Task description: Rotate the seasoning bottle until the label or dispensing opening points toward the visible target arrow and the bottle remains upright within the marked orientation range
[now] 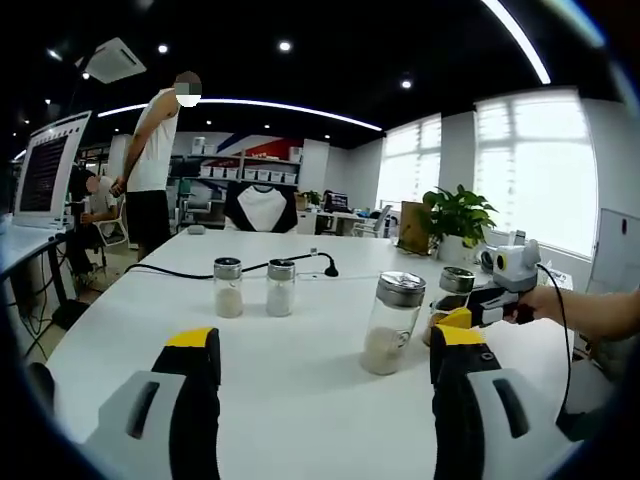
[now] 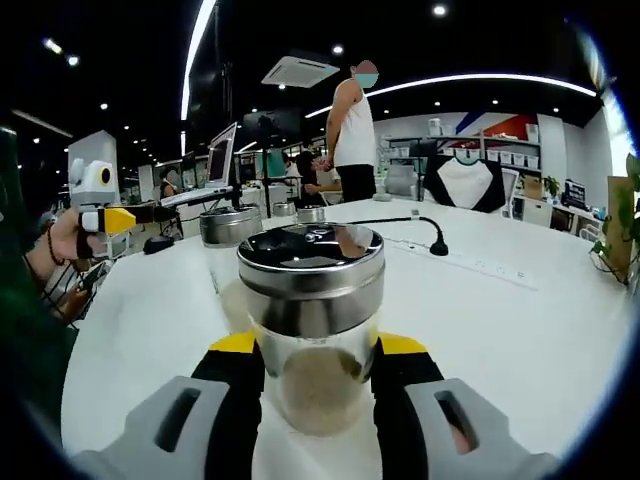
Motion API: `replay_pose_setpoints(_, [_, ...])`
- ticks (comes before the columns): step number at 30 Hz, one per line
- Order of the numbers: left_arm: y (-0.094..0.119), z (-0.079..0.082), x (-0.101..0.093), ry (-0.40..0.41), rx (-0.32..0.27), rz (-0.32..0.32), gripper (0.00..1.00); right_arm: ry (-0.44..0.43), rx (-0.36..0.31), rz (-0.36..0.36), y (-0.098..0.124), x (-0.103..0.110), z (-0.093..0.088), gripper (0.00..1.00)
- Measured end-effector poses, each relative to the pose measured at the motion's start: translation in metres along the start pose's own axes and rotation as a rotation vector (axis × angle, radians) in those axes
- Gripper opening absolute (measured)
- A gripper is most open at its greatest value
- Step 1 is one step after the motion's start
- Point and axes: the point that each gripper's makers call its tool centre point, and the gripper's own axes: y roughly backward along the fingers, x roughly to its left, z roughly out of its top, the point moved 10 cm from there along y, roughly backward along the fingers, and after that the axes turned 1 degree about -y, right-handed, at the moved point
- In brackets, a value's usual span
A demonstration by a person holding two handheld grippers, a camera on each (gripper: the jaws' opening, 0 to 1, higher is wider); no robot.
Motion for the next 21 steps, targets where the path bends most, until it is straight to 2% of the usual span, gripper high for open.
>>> replay_pose_setpoints(9, [-0.0009, -0.0008, 0.0006, 0.002, 0.003, 0.001, 0.91, 0.015, 0.012, 0.061, 0.0006, -0.0035, 0.0004, 0.41])
replay_pose_setpoints(21, [-0.0029, -0.0016, -0.0003, 0.002, 0.008, -0.003, 0.91, 0.031, 0.022, 0.054, 0.0005, -0.0032, -0.0003, 0.41])
